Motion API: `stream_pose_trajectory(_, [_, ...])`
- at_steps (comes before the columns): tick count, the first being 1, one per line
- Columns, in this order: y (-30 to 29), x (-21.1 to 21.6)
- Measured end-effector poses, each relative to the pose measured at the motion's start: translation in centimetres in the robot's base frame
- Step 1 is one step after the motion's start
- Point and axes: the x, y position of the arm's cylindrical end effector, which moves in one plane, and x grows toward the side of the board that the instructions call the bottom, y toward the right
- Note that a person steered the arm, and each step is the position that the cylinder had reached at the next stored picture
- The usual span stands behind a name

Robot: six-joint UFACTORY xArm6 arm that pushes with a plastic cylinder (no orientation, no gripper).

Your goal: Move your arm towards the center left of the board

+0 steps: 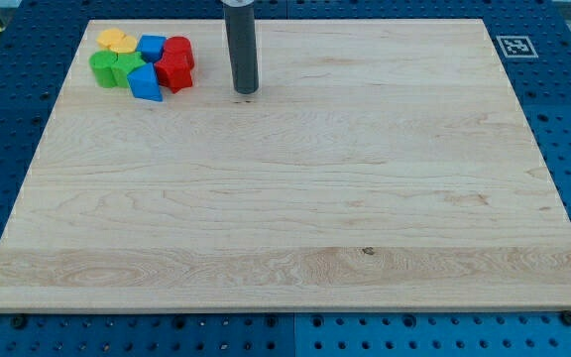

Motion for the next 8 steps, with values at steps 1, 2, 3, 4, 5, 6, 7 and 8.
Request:
stream_pose_trajectory(1, [0.0, 0.0])
stream_pose_trajectory(2, [-3.3, 1.1])
stream_pose_trajectory(3, [-6.4, 2.4])
stream_pose_trajectory(4, [-7.3, 2.4])
stream_pose_trajectory(5, [-8.1, 3.0])
stream_pose_trajectory(6, [-10.1, 8.3])
stream_pose_trajectory(7, [-10.6, 9.5])
stream_pose_trajectory(8, [-10.6, 9.7])
